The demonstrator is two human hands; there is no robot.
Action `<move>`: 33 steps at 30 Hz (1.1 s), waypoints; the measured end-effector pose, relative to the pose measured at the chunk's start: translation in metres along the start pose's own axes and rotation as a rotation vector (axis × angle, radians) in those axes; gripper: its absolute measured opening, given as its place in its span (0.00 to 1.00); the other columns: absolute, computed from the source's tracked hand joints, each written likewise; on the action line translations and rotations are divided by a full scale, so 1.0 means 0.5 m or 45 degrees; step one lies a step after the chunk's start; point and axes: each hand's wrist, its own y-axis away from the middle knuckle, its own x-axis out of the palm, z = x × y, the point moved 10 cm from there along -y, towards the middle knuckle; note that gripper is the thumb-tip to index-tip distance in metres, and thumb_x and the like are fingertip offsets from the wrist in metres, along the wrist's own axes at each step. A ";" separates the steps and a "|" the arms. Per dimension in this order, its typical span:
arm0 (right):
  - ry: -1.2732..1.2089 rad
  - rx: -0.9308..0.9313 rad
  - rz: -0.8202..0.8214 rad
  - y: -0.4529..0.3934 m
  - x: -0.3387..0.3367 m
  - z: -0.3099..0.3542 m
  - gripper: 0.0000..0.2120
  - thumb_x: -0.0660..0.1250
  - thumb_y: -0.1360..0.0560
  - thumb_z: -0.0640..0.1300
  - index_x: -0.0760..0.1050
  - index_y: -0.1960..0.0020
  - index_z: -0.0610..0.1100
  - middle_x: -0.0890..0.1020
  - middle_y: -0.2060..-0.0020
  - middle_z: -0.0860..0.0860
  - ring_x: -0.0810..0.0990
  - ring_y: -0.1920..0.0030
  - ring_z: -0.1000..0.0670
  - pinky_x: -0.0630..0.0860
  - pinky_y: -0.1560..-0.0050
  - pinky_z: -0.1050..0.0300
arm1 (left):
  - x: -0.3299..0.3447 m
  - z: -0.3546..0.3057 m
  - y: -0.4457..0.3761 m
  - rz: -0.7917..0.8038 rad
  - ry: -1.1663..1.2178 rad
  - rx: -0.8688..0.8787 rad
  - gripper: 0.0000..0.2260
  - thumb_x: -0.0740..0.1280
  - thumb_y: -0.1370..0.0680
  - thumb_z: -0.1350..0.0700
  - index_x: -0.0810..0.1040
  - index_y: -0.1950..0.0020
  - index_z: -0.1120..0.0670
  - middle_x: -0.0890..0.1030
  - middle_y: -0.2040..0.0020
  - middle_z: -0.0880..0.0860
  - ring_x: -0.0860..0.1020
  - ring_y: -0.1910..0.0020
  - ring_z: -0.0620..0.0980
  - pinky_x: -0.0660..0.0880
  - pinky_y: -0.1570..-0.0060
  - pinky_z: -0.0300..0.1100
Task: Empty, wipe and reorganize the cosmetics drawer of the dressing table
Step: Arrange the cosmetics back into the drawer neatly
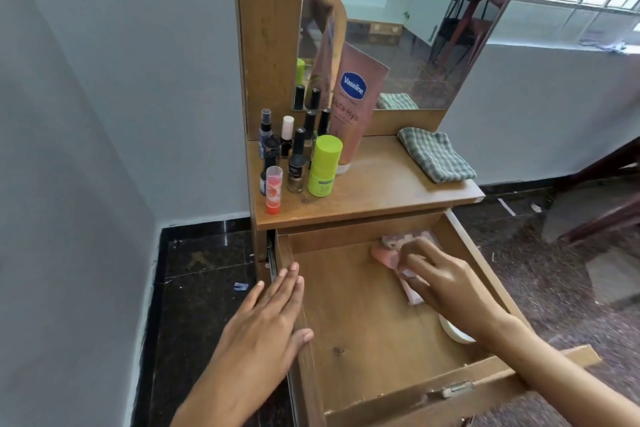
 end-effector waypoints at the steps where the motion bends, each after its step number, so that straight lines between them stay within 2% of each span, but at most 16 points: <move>1: 0.040 -0.017 0.026 0.006 0.008 -0.001 0.12 0.69 0.27 0.35 0.70 0.48 0.46 0.76 0.54 0.48 0.76 0.62 0.49 0.76 0.67 0.57 | -0.003 0.000 0.000 -0.013 0.004 -0.002 0.29 0.44 0.24 0.39 0.32 0.32 0.49 0.31 0.29 0.46 0.33 0.29 0.41 0.32 0.33 0.38; 4: 0.092 -0.042 0.120 0.021 0.034 -0.005 0.07 0.68 0.28 0.33 0.72 0.54 0.40 0.76 0.51 0.47 0.77 0.64 0.46 0.77 0.69 0.52 | -0.003 0.001 0.001 -0.008 -0.001 -0.019 0.29 0.44 0.24 0.39 0.33 0.31 0.48 0.31 0.28 0.46 0.34 0.29 0.41 0.32 0.33 0.38; 7: 0.110 -0.095 0.210 0.032 0.055 -0.004 0.11 0.70 0.29 0.33 0.70 0.52 0.43 0.77 0.46 0.46 0.79 0.61 0.44 0.77 0.68 0.52 | -0.001 0.003 0.001 0.007 0.002 -0.024 0.29 0.49 0.20 0.41 0.32 0.31 0.48 0.31 0.28 0.46 0.34 0.28 0.41 0.34 0.31 0.39; 11: 0.149 -0.123 0.335 0.039 0.075 -0.003 0.12 0.71 0.30 0.35 0.70 0.51 0.44 0.77 0.44 0.45 0.79 0.62 0.45 0.77 0.69 0.55 | -0.004 0.006 0.003 -0.033 0.043 -0.030 0.29 0.50 0.20 0.41 0.33 0.31 0.49 0.31 0.29 0.46 0.34 0.28 0.42 0.32 0.33 0.38; 15: 0.135 -0.144 0.435 0.040 0.089 -0.003 0.07 0.72 0.29 0.38 0.75 0.54 0.44 0.77 0.48 0.47 0.79 0.62 0.48 0.76 0.69 0.57 | -0.033 0.000 0.001 -0.256 -0.003 0.031 0.27 0.49 0.22 0.41 0.43 0.28 0.51 0.39 0.27 0.48 0.45 0.26 0.44 0.39 0.32 0.41; 16: 0.130 -0.141 0.458 0.039 0.091 -0.005 0.06 0.72 0.29 0.38 0.76 0.55 0.45 0.77 0.49 0.48 0.79 0.62 0.49 0.76 0.69 0.58 | -0.032 0.000 0.002 -0.250 0.010 0.041 0.27 0.49 0.21 0.42 0.41 0.28 0.51 0.37 0.28 0.47 0.43 0.26 0.43 0.38 0.32 0.40; 18: 0.161 -0.169 0.493 0.037 0.097 -0.005 0.05 0.73 0.30 0.40 0.77 0.58 0.46 0.78 0.50 0.50 0.79 0.61 0.51 0.75 0.69 0.60 | -0.010 0.004 0.003 -0.099 0.064 0.001 0.29 0.50 0.20 0.42 0.35 0.30 0.49 0.31 0.29 0.46 0.35 0.28 0.42 0.33 0.33 0.38; 20: 0.179 -0.176 0.485 0.030 0.100 -0.011 0.03 0.72 0.29 0.45 0.79 0.57 0.48 0.78 0.48 0.52 0.80 0.56 0.51 0.77 0.68 0.58 | -0.014 0.004 0.003 -0.070 0.036 -0.019 0.29 0.51 0.20 0.42 0.33 0.31 0.49 0.31 0.28 0.46 0.34 0.28 0.41 0.33 0.32 0.38; 21: 0.166 -0.136 0.462 0.022 0.099 -0.019 0.06 0.73 0.30 0.48 0.80 0.54 0.49 0.79 0.45 0.52 0.81 0.52 0.50 0.79 0.65 0.57 | -0.010 0.004 0.003 -0.079 0.031 -0.009 0.29 0.51 0.20 0.42 0.33 0.31 0.49 0.31 0.28 0.46 0.34 0.28 0.41 0.33 0.31 0.39; 23: 0.186 -0.068 0.447 0.009 0.105 -0.034 0.17 0.78 0.36 0.52 0.82 0.48 0.50 0.80 0.41 0.50 0.81 0.45 0.49 0.81 0.56 0.56 | -0.008 0.004 0.002 -0.064 0.053 -0.014 0.29 0.51 0.20 0.42 0.33 0.31 0.49 0.31 0.27 0.46 0.34 0.28 0.41 0.34 0.29 0.40; 25: 0.300 -0.091 0.508 0.001 0.127 -0.032 0.26 0.80 0.42 0.57 0.82 0.46 0.50 0.81 0.42 0.49 0.81 0.43 0.50 0.79 0.48 0.55 | -0.007 0.004 0.002 -0.042 0.013 -0.016 0.29 0.50 0.20 0.42 0.32 0.31 0.49 0.31 0.28 0.47 0.33 0.28 0.41 0.34 0.30 0.39; 29: 0.371 -0.119 0.530 0.003 0.143 -0.029 0.23 0.79 0.42 0.61 0.84 0.52 0.52 0.83 0.45 0.52 0.81 0.44 0.53 0.78 0.47 0.54 | -0.007 0.003 0.001 -0.029 0.004 -0.008 0.29 0.50 0.20 0.42 0.32 0.32 0.49 0.30 0.28 0.47 0.33 0.29 0.41 0.32 0.32 0.38; 33: 0.400 -0.133 0.466 0.004 0.132 -0.028 0.21 0.76 0.39 0.61 0.84 0.50 0.50 0.83 0.45 0.51 0.81 0.44 0.51 0.79 0.48 0.50 | -0.006 0.004 -0.001 -0.015 0.018 -0.009 0.29 0.50 0.20 0.42 0.32 0.32 0.48 0.31 0.28 0.46 0.33 0.29 0.41 0.32 0.32 0.38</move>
